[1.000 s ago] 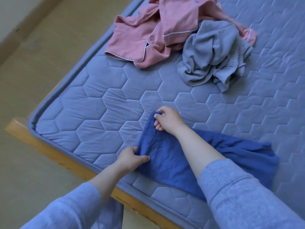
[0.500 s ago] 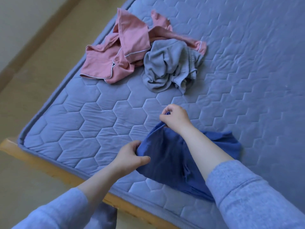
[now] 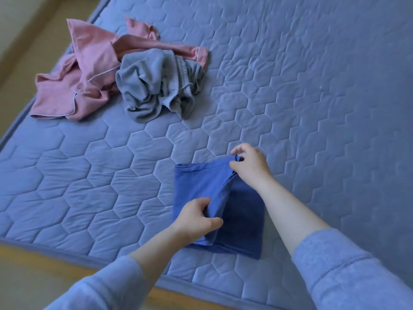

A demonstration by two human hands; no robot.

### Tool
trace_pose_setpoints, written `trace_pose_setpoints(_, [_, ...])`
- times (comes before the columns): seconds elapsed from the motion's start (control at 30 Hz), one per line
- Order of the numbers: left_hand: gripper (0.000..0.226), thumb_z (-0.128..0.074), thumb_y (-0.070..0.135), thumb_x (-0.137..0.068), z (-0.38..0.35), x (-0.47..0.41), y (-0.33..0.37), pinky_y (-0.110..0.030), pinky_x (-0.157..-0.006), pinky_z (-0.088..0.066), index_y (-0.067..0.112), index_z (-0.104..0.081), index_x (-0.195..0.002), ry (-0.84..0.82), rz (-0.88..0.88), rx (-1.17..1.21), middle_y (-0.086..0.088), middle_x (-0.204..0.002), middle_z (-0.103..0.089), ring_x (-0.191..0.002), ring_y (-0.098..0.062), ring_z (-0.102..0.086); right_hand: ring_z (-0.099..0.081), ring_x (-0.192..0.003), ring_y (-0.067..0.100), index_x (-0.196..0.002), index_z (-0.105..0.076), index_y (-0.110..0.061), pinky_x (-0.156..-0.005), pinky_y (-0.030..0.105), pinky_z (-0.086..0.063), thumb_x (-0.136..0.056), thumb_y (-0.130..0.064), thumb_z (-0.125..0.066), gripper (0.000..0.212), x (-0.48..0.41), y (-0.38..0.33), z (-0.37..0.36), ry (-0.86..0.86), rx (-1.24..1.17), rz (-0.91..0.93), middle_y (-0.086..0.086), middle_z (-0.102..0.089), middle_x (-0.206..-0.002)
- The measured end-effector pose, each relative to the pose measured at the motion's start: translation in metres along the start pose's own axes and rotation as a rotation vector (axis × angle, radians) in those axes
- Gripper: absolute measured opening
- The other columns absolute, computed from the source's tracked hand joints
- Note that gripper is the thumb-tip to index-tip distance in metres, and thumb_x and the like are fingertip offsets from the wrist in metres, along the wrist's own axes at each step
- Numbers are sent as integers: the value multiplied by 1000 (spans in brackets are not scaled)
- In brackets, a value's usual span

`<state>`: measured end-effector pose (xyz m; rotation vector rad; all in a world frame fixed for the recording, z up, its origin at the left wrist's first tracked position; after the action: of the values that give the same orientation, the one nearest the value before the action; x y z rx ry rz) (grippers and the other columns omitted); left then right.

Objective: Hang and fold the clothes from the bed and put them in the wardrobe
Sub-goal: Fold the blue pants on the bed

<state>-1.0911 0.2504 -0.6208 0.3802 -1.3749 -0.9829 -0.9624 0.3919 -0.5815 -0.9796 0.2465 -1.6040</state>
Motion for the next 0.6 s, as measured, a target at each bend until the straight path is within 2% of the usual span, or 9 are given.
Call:
trace_pose_setpoints(0.07, [29, -62, 31, -60, -27, -8, 4, -24, -54, -32, 10, -44, -66, -21, -1, -23, 4, -64, -40, -59, -11, -37, -56, -74, 14, -98, -60, -19, -66, 25, -46, -79, -6, -59, 23, 0, 29, 15, 20, -7, -37, -4, -59, -78])
trace_pose_setpoints(0.1, [32, -63, 31, -61, -40, -12, 4, -26, -56, -33, 6, -45, -69, -32, -2, -35, 2, -66, -41, -60, -11, -38, -57, -76, 16, -100, -60, -19, -67, 28, -47, -79, -6, -59, 24, -1, 43, 20, 24, -20, -54, -3, -61, -83])
trace_pose_setpoints(0.27, [34, -66, 25, -69, -89, -33, -4, -29, -58, -34, 0, -45, -76, -92, 41, -93, 0, -67, -41, -62, -14, -38, -52, -68, 1, -103, -59, -20, -47, 8, -36, -83, -7, -60, 23, -7, 107, 34, 48, -51, -98, -2, -62, -94])
trace_pose_setpoints(0.33, [34, -68, 25, -72, -102, -40, -5, -29, -58, -31, 5, -40, -71, -80, 33, -135, 1, -65, -37, -60, -13, -34, -54, -71, 6, -104, -60, -17, -48, 6, -37, -84, -5, -60, 24, -12, 127, 35, 57, -61, -113, 1, -64, -96])
trace_pose_setpoints(0.37, [35, -69, 26, -75, -110, -43, -6, -27, -58, -31, 9, -40, -69, -87, 24, -149, 3, -63, -38, -58, -12, -34, -57, -75, 11, -108, -60, -16, -51, 6, -37, -84, -5, -60, 26, -14, 135, 34, 54, -68, -126, 3, -65, -99])
trace_pose_setpoints(0.43, [23, -70, 31, -80, -130, -48, -10, -21, -59, -40, 17, -54, -73, -155, 22, -132, 10, -66, -51, -57, -6, -46, -61, -86, 16, -117, -59, -13, -65, 15, -43, -85, -3, -59, 33, -19, 152, 30, 45, -117, -160, 5, -66, -104])
trace_pose_setpoints(0.5, [16, -67, 36, -85, -148, -49, -16, -16, -72, -48, 21, -68, -91, -239, 57, -117, 15, -82, -65, -75, 0, -59, -62, -88, 15, -121, -57, -11, -73, 17, -43, -85, 0, -59, 38, -23, 167, 28, 56, -163, -180, 3, -65, -106])
trace_pose_setpoints(0.53, [18, -65, 36, -87, -153, -50, -18, -17, -77, -48, 22, -70, -96, -260, 67, -121, 16, -86, -66, -81, -2, -60, -62, -87, 14, -122, -57, -10, -76, 17, -42, -85, 0, -59, 39, -25, 173, 27, 63, -166, -187, 3, -63, -106])
trace_pose_setpoints(0.6, [11, -61, 31, -90, -157, -53, -22, -20, -79, -49, 24, -69, -93, -272, 70, -139, 18, -82, -64, -82, -6, -61, -61, -87, 14, -123, -57, -9, -81, 19, -43, -85, -2, -61, 39, -25, 185, 25, 66, -150, -203, 6, -63, -110])
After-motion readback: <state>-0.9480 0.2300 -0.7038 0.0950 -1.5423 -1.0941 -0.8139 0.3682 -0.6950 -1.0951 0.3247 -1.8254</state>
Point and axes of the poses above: each hand's wrist, its own x-axis away from the middle knuckle, its own z-axis out of the back of the hand, y = z × x, the point moved 10 cm from there along -x, towards the middle knuckle
